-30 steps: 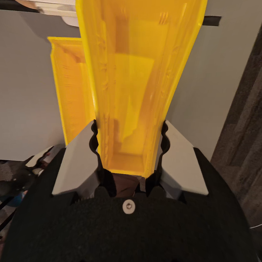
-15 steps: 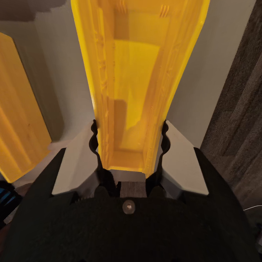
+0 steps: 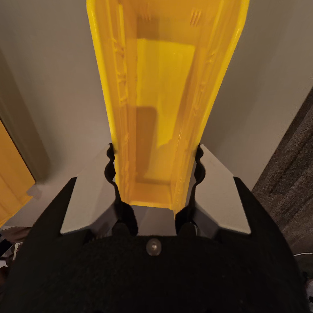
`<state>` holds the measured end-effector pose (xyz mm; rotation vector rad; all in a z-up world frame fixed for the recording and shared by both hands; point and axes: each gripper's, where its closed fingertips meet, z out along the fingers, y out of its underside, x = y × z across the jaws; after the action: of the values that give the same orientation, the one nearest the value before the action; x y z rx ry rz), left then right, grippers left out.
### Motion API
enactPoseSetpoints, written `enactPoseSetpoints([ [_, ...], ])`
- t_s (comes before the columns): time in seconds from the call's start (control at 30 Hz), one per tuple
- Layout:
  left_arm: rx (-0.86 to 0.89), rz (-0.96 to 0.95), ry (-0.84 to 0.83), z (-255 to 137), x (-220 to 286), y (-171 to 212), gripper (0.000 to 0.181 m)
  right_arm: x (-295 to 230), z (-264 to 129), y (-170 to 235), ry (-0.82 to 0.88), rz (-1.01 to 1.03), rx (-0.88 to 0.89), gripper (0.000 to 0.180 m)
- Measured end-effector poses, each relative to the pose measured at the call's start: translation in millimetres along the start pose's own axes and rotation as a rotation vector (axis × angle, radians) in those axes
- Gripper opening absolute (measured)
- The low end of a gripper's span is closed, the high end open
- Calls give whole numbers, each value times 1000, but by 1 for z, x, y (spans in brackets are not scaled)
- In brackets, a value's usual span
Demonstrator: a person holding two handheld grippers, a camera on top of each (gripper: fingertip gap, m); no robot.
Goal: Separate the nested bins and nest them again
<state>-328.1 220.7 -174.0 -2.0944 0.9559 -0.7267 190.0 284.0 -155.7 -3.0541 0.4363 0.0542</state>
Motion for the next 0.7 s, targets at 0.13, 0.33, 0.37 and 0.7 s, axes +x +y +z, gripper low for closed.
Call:
enactPoseSetpoints([
  [0.13, 1, 1, -3, -2, -1, 1, 53, -7, 4, -5, -17, 30, 16, 97],
  [0.33, -2, 7, 4, -2, 2, 2, 53, -12, 6, -6, 1, -3, 10, 112],
  [0.37, -3, 8, 4, -2, 2, 2, 53, -13, 6, -6, 11, -7, 22, 115],
  [0.7, -8, 36, 34, 1, 13, 2, 53, -114, -84, -29, -97, 2, 230, 125],
])
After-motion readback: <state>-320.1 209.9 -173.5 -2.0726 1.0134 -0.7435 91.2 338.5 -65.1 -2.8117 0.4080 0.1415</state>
